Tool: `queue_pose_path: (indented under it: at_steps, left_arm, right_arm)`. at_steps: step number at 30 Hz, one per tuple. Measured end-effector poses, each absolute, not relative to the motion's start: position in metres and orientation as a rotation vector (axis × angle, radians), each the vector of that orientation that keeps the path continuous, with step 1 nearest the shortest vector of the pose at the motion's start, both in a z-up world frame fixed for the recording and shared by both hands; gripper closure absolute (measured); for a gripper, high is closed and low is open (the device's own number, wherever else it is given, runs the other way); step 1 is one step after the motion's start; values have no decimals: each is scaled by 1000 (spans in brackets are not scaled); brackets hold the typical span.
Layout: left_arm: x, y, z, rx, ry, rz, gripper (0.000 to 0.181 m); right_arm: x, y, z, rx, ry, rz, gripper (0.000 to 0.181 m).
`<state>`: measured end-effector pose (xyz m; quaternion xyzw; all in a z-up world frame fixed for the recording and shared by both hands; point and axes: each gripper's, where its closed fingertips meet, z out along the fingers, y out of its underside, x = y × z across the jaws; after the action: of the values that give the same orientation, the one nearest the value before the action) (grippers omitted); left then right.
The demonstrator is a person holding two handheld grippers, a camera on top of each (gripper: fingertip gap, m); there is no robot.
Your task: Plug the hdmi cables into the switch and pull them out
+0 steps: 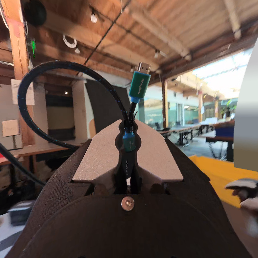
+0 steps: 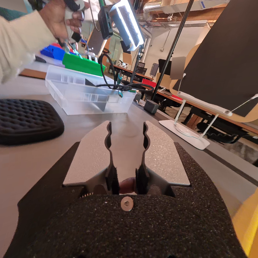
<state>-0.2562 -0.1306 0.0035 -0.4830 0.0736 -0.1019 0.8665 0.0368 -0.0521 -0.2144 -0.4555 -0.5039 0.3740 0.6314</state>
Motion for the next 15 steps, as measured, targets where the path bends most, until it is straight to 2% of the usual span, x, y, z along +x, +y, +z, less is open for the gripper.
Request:
queue_pose_path:
  at_steps: [5,8,11,12,13,14,15]
  left_arm:
    - [-161,-127,-3,-812,-1,-574,170]
    - [-108,-112,-25,-783,-86,-826,170]
    - [-66,-95,-48,-818,-150,-1059,170]
    - [-55,-90,-56,-846,-163,-1125,170]
    - [-46,-87,-63,-872,-178,-1175,170]
    - [-42,-84,-68,-884,-192,-1201,170]
    - [-40,-83,-72,-897,-192,-1211,170]
  right_arm:
    - [17,-74,-172,-952,-1019,985,118]
    - [-1,-97,-142,-868,-883,1142,113]
    - [-11,-98,-128,-849,-780,1159,117]
    - [-9,-96,-124,-833,-759,1141,125]
    - [-6,-92,-122,-828,-751,1130,141]
    - [-3,-91,-122,-817,-764,1127,167]
    - [1,-90,-123,-816,-777,1132,167]
